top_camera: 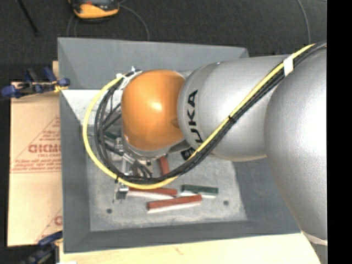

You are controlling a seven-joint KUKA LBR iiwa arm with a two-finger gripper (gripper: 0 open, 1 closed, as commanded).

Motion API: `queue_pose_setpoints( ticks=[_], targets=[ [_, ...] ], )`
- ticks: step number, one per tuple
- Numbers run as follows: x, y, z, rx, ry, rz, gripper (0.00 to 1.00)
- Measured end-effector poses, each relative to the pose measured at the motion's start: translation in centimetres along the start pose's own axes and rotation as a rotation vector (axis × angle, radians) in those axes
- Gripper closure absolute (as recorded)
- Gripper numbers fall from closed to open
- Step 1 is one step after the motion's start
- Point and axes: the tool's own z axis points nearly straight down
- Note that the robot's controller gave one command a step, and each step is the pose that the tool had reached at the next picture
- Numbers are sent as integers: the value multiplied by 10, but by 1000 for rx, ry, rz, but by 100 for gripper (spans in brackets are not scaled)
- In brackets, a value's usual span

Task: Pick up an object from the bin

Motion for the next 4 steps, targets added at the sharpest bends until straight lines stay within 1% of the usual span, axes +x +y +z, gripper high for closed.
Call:
queue_pose_setpoints(
  ticks=[1,2,3,4],
  targets=[
    [-28,-22,51,-2,-8,-35,0],
    [-13,-40,99,1,0,90,0],
    [-86,-93,111,-6,8,-43,100],
    [-87,-93,111,-6,7,-41,100]
  ],
)
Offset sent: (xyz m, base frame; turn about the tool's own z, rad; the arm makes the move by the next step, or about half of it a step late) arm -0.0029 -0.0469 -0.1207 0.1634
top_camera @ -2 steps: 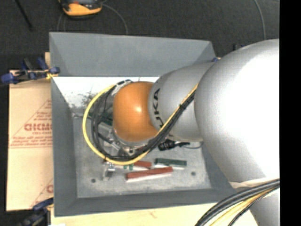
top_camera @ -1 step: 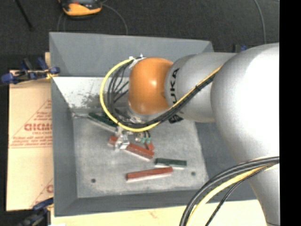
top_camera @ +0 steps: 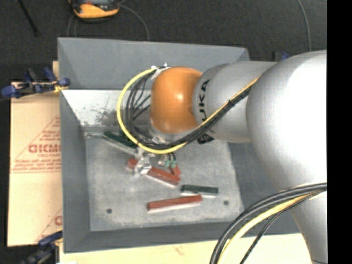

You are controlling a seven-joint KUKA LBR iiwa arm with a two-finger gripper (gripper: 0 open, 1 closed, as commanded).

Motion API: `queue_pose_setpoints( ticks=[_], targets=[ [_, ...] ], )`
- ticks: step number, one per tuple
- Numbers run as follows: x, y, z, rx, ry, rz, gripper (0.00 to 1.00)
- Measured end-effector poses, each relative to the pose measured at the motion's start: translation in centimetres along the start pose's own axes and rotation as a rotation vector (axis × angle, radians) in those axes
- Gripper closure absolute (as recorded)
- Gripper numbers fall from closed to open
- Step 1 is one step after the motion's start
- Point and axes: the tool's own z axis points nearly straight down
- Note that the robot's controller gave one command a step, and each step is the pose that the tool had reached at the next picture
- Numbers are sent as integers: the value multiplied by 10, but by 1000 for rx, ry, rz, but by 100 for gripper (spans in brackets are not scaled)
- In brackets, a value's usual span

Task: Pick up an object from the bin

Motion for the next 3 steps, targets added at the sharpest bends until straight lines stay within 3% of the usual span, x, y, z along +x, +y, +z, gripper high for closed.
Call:
queue_pose_setpoints(
  ticks=[1,2,3],
  targets=[
    [-1,21,-119,6,-10,8,100],
    [-1,21,-119,7,-8,9,100],
    [0,15,-156,9,-1,-44,100]
  ],
)
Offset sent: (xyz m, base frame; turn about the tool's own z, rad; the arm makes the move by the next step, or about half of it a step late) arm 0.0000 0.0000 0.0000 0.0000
